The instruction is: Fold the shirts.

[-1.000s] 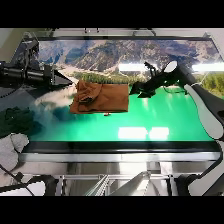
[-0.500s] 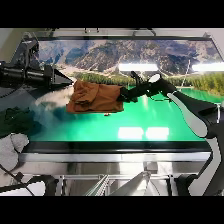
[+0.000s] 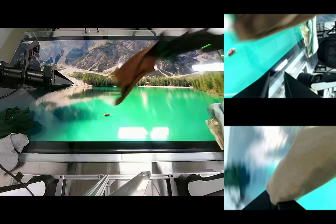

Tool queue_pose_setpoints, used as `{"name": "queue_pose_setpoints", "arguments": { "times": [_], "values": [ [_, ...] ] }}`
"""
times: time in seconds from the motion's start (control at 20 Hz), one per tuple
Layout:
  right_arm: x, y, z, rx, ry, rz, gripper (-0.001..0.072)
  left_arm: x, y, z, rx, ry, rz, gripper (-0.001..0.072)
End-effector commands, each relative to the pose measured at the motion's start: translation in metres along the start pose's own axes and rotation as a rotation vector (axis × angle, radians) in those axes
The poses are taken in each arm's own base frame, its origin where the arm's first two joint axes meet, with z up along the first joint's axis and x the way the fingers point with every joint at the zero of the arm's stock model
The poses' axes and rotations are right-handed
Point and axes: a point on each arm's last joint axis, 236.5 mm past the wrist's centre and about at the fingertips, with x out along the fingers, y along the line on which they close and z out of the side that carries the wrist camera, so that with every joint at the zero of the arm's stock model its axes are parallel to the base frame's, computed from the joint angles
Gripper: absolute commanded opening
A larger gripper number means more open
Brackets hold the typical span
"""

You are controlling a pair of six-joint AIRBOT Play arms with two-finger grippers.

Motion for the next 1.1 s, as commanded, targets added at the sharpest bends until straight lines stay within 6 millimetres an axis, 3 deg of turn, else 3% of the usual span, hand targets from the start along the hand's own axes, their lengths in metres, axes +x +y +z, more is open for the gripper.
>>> {"name": "queue_pose_setpoints", "arguments": {
  "times": [0.0,0.1,0.2,0.3,0.45,0.6,0.85,0.95,1.05],
  "values": [
    [-0.140,-0.048,0.067,0.283,-0.323,-0.107,0.0022,0.000,0.000,0.000,0.000,0.001,-0.001,0.0198],
    [-0.181,-0.120,0.065,0.454,-0.379,-0.167,0.0021,0.000,-0.001,-0.001,0.000,0.003,-0.002,0.0197],
    [-0.216,-0.176,0.058,0.537,-0.437,-0.219,0.0022,0.000,-0.001,-0.002,0.000,0.007,-0.004,0.0197],
    [-0.249,-0.209,0.064,0.545,-0.517,-0.225,0.0022,0.000,-0.002,-0.005,0.000,0.019,-0.010,0.0197],
    [-0.295,-0.213,0.088,0.432,-0.671,-0.115,0.0022,0.000,-0.001,-0.003,0.000,0.012,-0.007,0.0197],
    [-0.322,-0.220,0.088,0.382,-0.728,-0.096,0.0022,0.000,0.002,0.004,-0.001,-0.016,0.006,0.0197],
    [-0.332,-0.206,0.061,0.313,-0.634,-0.077,0.0022,0.000,0.002,0.003,-0.002,-0.015,0.007,0.0197],
    [-0.325,-0.204,0.041,0.295,-0.546,-0.075,0.0022,0.000,0.001,0.001,-0.002,-0.005,0.003,0.0198],
    [-0.314,-0.215,0.013,0.338,-0.427,-0.135,0.0022,0.000,0.001,0.001,-0.001,-0.005,0.003,0.0197]
  ]
}}
